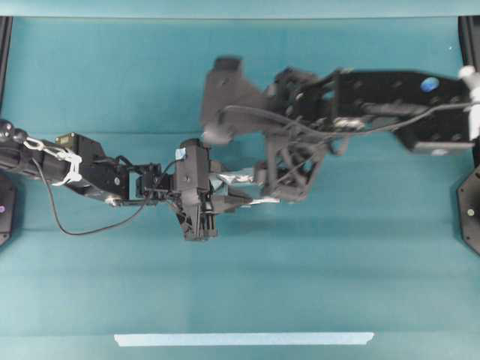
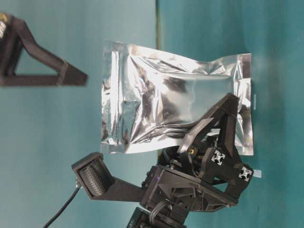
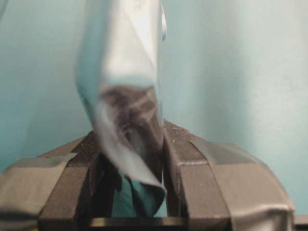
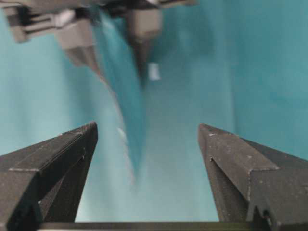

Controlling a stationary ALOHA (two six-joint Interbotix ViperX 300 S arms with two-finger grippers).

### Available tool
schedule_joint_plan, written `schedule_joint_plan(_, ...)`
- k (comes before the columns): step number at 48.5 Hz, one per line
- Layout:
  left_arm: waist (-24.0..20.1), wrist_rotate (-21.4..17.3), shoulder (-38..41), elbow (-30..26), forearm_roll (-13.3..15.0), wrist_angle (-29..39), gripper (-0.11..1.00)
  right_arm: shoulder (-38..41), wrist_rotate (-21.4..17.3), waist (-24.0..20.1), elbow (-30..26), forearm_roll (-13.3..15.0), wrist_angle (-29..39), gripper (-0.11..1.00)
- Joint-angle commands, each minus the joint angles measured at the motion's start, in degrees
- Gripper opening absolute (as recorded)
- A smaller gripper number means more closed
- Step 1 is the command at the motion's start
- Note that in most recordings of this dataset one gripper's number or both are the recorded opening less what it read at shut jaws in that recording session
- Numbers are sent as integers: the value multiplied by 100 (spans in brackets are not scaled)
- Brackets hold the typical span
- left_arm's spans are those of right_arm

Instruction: Hand over the silver zip bag and make it stand upright.

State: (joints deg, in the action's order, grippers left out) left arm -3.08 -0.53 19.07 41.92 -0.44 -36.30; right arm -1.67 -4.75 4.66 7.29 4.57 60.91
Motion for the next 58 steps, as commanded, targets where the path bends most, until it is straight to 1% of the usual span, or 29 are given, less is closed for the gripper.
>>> schedule_joint_plan(1, 26, -9, -62, -44, 9, -9, 27, -422, -88, 70, 105, 18, -132, 87)
schedule_joint_plan(4, 35, -9, -62, -53, 9, -9, 27, -589, -114, 105, 237, 18, -220, 87)
schedule_joint_plan(12, 62, -9, -62, -62, 9, -9, 27, -1072, -369, 193, 703, 18, -580, 87)
schedule_joint_plan(22, 123, -18, -62, -44, 0, -18, 27, -1731, -686, 167, 1547, 0, -1415, 87)
schedule_joint_plan(26, 141, -18, -62, -44, 0, -18, 27, -1969, -809, 158, 1802, 0, -1688, 87)
schedule_joint_plan(33, 149, -18, -53, -44, 0, -9, 27, -2338, -1002, 158, 2171, 0, -1890, 87)
schedule_joint_plan(45, 141, -158, -53, -53, 0, -18, 27, -2786, -1037, 70, 2575, -18, -2215, 87)
schedule_joint_plan(49, 149, -229, -62, -62, 0, -9, 27, -2830, -1046, 44, 2663, -18, -2294, 87)
schedule_joint_plan(58, 167, -237, -53, -62, 0, -18, 27, -2777, -1037, 0, 2733, -26, -2355, 87)
